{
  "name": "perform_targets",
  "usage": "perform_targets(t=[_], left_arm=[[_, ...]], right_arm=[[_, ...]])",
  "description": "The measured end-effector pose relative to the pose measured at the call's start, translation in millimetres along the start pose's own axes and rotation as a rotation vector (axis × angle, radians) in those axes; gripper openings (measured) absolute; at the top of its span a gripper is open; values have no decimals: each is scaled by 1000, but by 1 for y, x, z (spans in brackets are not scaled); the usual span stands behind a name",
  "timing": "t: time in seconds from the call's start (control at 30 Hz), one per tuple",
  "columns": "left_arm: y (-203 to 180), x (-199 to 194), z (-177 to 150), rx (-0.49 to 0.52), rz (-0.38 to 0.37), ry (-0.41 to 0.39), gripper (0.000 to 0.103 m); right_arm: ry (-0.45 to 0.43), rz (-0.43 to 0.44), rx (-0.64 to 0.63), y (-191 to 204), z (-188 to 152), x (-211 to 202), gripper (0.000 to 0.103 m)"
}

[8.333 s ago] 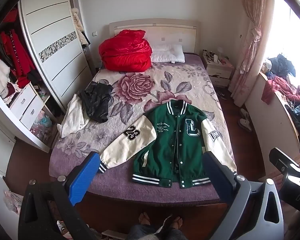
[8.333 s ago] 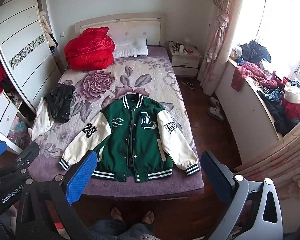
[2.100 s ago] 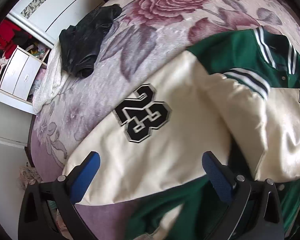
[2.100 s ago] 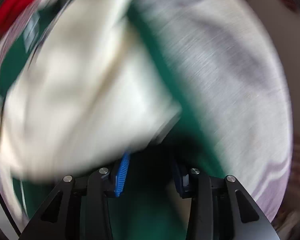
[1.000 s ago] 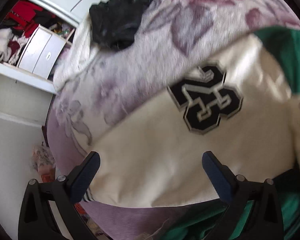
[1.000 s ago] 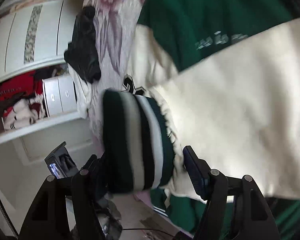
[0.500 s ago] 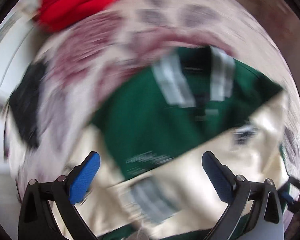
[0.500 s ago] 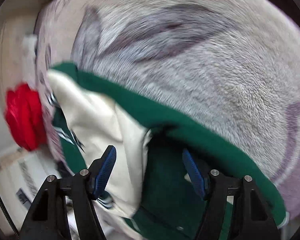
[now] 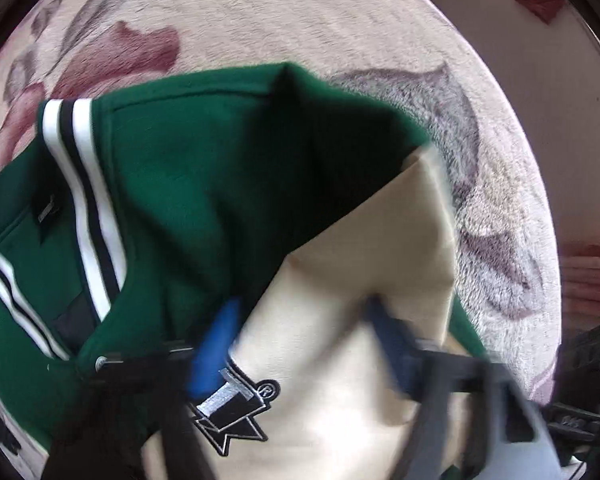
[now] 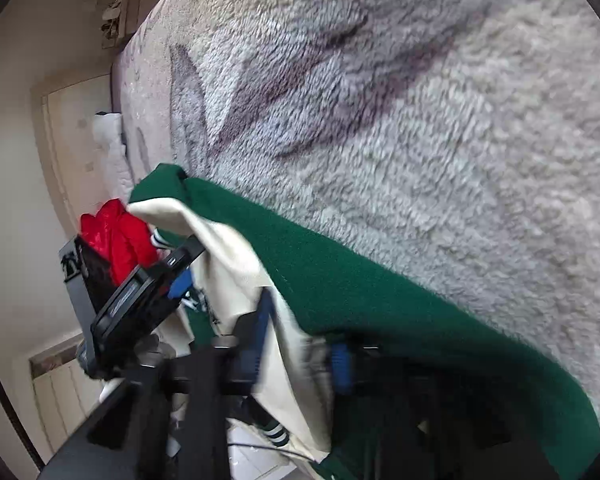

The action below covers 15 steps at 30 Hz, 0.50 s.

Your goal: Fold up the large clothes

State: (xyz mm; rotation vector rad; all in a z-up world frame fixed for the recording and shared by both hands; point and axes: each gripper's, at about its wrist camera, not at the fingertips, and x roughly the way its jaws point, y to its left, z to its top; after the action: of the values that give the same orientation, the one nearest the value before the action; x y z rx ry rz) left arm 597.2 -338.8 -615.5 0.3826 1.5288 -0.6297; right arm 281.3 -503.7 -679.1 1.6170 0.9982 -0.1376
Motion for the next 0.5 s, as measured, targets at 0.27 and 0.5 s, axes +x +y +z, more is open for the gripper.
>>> perform_targets(t=[0.27, 0.5], left_arm=[[62, -6, 8, -49, -30, -16, 7], [102, -15, -4, -154, -10, -52, 5]], right_arm=[[-95, -81, -53, 1, -10, -1, 11], [-59, -142, -36, 13, 8, 15, 11]])
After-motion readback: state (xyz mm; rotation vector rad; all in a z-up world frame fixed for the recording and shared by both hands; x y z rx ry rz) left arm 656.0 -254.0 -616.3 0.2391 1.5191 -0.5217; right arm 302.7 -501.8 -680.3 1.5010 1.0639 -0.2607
